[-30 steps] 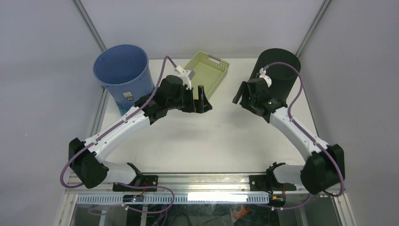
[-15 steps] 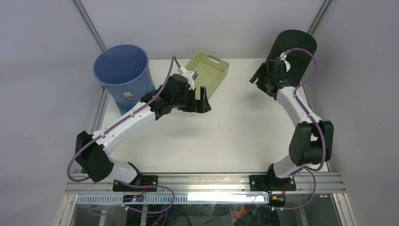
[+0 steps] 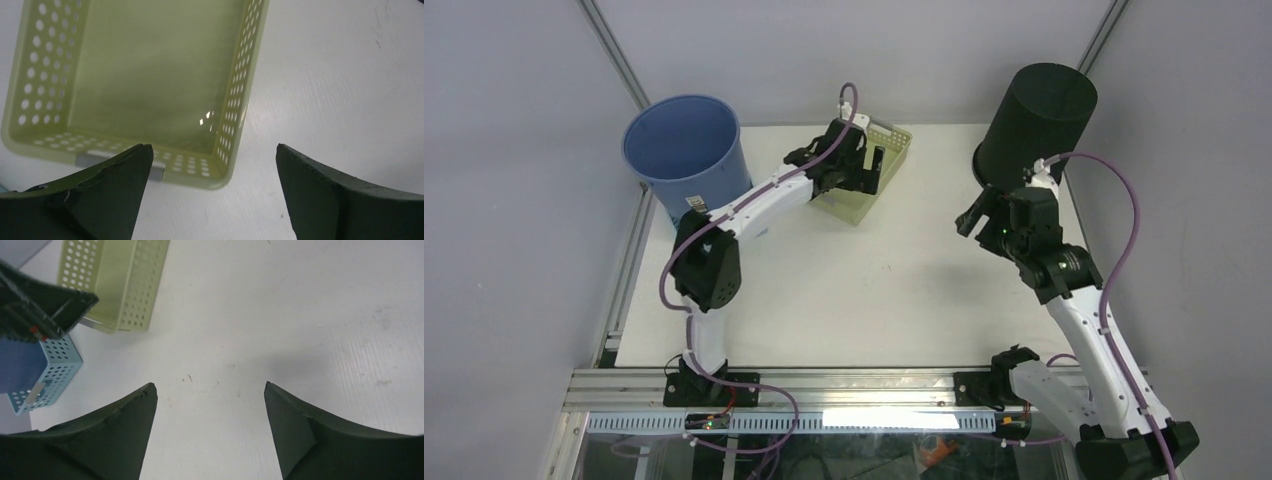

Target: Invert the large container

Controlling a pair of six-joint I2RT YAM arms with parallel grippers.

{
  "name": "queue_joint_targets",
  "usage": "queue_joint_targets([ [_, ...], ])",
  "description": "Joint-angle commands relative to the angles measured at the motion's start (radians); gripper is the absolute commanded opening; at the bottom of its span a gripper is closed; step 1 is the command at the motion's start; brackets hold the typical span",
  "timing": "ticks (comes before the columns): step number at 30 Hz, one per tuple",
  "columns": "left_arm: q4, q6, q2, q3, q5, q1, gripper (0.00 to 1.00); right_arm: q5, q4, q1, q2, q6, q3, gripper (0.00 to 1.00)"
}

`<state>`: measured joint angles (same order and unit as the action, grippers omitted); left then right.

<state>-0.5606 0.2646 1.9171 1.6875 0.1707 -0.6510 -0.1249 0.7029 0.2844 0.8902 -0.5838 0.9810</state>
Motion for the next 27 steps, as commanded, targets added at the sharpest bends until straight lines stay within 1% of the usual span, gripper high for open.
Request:
queue_joint_targets([
  [1, 0.005, -0.121, 0.161, 0.169, 0.029, -0.008, 0.99, -0.064, 0.174, -0.005, -0.069, -0.029, 0.029, 0.83],
  [5, -0.047, -0.127, 0.259, 0.277, 0.002, -0.027, 0.99, -0.059, 0.234, -0.003, -0.093, -0.036, 0.055, 0.83],
  [8, -0.083, -0.151, 0.313, 0.324, 0.037, -0.053, 0.99, -0.051, 0.256, -0.004, -0.095, -0.038, 0.062, 0.83],
  [9, -0.094, -0.155, 0.326, 0.336, 0.041, -0.057, 0.97, -0.048, 0.261, -0.004, -0.096, -0.040, 0.062, 0.83],
  [11, -0.113, -0.153, 0.346, 0.352, 0.032, -0.058, 0.87, -0.052, 0.286, -0.004, -0.099, -0.052, 0.062, 0.83],
  [16, -0.136, -0.167, 0.339, 0.367, 0.027, -0.083, 0.57, -0.065, 0.321, -0.004, -0.131, -0.063, 0.046, 0.83],
  [20, -0.139, -0.179, 0.337, 0.375, -0.004, -0.104, 0.25, -0.067, 0.332, -0.005, -0.143, -0.065, 0.062, 0.83],
  [21, -0.142, -0.176, 0.336, 0.378, -0.017, -0.108, 0.19, -0.068, 0.336, -0.004, -0.142, -0.065, 0.074, 0.83],
  [24, -0.167, -0.172, 0.328, 0.405, -0.031, -0.127, 0.10, -0.069, 0.345, -0.004, -0.137, -0.058, 0.112, 0.83],
  [26, -0.203, -0.167, 0.316, 0.441, -0.051, -0.140, 0.07, -0.078, 0.350, -0.005, -0.132, -0.049, 0.141, 0.83],
  [27, -0.221, -0.162, 0.303, 0.473, -0.073, -0.148, 0.04, -0.084, 0.351, -0.005, -0.128, -0.043, 0.156, 0.83],
])
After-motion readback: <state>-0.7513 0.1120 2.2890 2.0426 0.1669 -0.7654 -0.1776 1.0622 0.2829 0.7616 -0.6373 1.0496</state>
